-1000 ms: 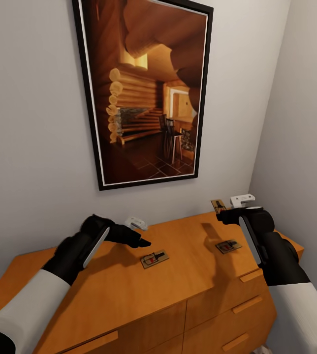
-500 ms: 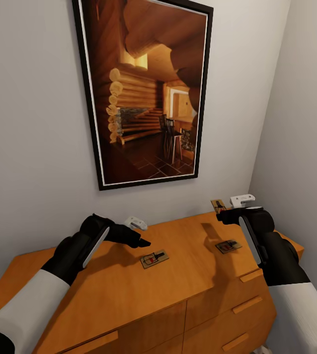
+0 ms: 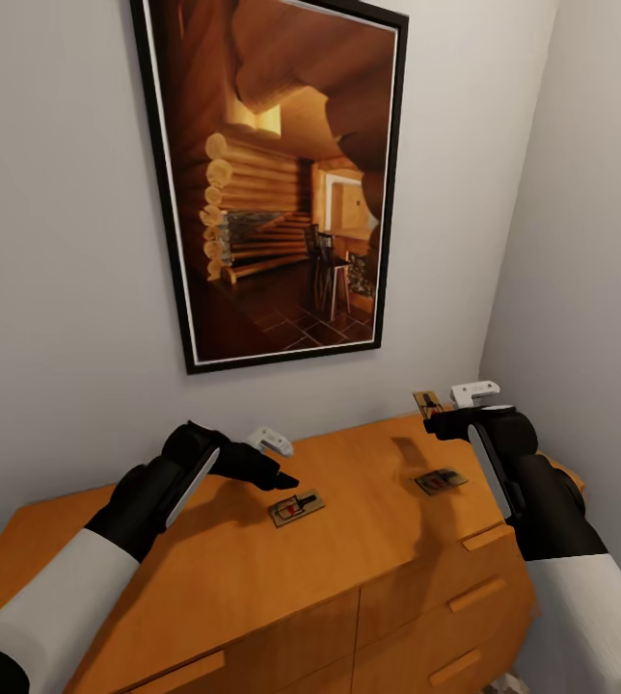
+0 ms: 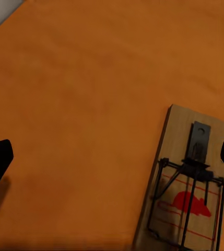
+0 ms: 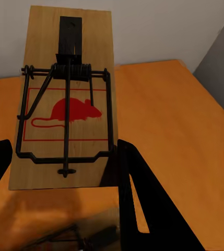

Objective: Take the four mousetraps from the cabinet in the bathroom and place them on the bathroom floor. Make sure all four end up on the same floor surface, and ensure that at least two of them are either under or directly next to the same bathroom sink.

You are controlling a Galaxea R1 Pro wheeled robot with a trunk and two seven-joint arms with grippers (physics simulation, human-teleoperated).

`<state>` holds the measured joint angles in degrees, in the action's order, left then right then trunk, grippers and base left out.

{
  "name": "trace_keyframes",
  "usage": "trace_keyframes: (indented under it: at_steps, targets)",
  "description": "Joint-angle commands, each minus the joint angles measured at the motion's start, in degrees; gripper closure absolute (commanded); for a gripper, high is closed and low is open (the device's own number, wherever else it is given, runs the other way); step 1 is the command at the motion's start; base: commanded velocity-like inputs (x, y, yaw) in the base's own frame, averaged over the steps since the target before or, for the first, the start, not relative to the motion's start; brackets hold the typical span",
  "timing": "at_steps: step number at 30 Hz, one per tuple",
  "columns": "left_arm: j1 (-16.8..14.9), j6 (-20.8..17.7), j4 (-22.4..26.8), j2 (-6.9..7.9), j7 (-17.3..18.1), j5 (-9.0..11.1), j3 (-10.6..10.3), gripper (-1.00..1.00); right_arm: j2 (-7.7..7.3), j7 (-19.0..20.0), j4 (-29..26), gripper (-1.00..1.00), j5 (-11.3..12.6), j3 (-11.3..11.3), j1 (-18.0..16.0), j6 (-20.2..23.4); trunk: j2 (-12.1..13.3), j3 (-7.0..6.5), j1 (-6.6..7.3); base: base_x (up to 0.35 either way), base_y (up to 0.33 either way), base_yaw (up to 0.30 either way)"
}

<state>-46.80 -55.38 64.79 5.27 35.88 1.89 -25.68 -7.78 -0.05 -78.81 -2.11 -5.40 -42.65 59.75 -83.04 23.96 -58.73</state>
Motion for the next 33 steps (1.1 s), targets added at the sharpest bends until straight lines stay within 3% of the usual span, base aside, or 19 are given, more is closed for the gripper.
trace_keyframes:
  at_steps: [1, 14, 26, 33]
  targets:
    - [-0.1, -0.3, 0.1, 0.06, 0.0, 0.2, -0.1, -1.0, -0.04, 0.0, 0.0, 1.0, -0.2, -0.1, -0.1, 0.3, 0.0, 0.07, 0.0, 0.0, 0.0, -0.222]
    - [-0.1, -0.3, 0.0, 0.05, -0.1, 0.1, -0.2, -1.0, -0.04, 0.0, 0.0, 1.0, -0.3, -0.1, -0.1, 0.3, 0.0, 0.07, 0.0, 0.0, 0.0, -0.234]
    - [-0.1, -0.4, 0.0, 0.24, -0.1, 0.1, -0.3, -1.0, -0.17, 0.0, 0.0, 1.0, -0.2, -0.1, -0.1, 0.3, 0.0, 0.07, 0.0, 0.0, 0.0, -0.028]
    - [-0.1, -0.8, -0.2, 0.48, -0.1, 0.2, -0.3, -1.0, -1.6, 0.0, 0.0, 1.0, -0.2, -0.2, -0.1, 0.3, 0.0, 0.07, 0.0, 0.0, 0.0, -0.001]
